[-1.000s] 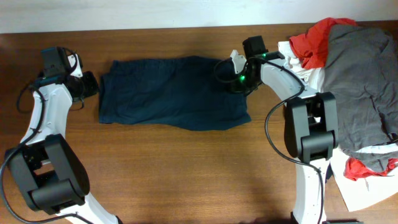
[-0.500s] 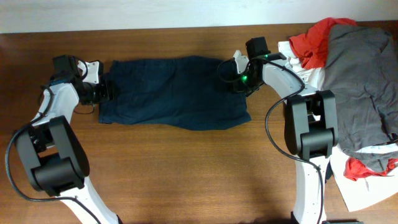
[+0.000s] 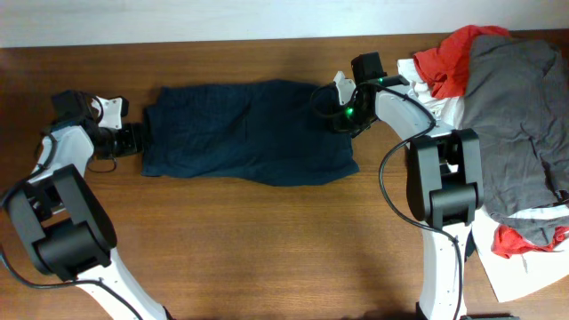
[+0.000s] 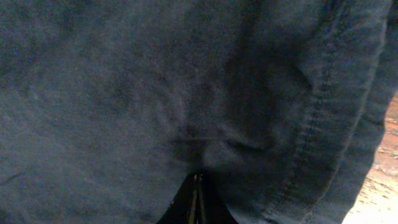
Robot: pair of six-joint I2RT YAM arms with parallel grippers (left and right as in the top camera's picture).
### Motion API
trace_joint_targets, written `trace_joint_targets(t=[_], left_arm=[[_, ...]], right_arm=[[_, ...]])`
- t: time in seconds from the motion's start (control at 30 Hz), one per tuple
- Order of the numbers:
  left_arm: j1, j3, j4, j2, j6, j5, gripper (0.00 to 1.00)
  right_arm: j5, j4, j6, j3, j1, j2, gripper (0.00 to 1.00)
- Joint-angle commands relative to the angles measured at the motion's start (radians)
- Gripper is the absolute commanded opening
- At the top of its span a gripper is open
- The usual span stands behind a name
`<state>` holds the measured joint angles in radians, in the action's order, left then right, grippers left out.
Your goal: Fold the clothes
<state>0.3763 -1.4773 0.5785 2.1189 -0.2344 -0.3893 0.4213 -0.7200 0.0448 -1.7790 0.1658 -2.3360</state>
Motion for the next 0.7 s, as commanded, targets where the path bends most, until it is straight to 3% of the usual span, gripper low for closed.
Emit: trace_joint_targets(t=[0.0,0.4,0.67], left_arm=[[-0.025,-0.008,0.0,0.03,-0.029,-0.008,0.67],[-0.025,-0.008,-0.031,0.185,-0.043,-0.016,0.66],[-0.031,-0.008,-0.034,0.238,-0.041,-0.146,0.66]], right_arm=[[-0.015,0.007,-0.002,0.003,-0.003,-0.046,0.04],[-0.015,0.025,-0.008,0.003,-0.003,-0.046,0.04],[-0.015,0.022,-0.01,0.003,-0.003,-0.046,0.04]])
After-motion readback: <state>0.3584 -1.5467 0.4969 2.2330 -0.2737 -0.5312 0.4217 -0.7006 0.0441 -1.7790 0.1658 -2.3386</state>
